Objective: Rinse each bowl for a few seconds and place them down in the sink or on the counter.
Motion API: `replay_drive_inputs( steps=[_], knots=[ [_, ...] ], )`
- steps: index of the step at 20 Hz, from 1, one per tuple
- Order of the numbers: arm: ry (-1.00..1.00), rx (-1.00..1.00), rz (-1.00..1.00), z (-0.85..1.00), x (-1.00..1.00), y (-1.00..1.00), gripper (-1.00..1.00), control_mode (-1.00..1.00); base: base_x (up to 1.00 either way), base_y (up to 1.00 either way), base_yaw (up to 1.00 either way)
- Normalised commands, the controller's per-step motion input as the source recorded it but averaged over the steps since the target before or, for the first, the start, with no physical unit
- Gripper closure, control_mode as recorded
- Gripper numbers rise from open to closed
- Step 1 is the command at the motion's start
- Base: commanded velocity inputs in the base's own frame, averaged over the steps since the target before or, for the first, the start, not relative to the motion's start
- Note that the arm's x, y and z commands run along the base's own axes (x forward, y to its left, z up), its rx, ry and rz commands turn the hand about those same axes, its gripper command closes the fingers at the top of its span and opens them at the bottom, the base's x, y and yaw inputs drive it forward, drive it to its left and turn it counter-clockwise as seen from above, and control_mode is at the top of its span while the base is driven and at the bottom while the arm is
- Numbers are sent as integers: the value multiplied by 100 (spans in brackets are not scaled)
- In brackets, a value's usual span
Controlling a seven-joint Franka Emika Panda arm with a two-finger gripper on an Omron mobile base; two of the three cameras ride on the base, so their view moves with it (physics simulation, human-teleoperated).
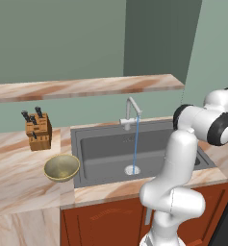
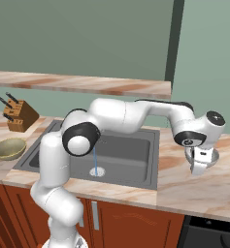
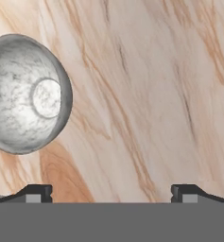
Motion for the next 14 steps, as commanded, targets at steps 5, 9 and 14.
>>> replay_drive_inputs(
  steps=[5,9,14],
  knots=[
    [0,0,-13,-4,24,5,-100,-100,0,0,0],
    [0,0,-11,-14,20,1,-100,-100,0,0,0],
    [0,0,-13,-20,14,0,-100,-100,0,0,0]
  ],
)
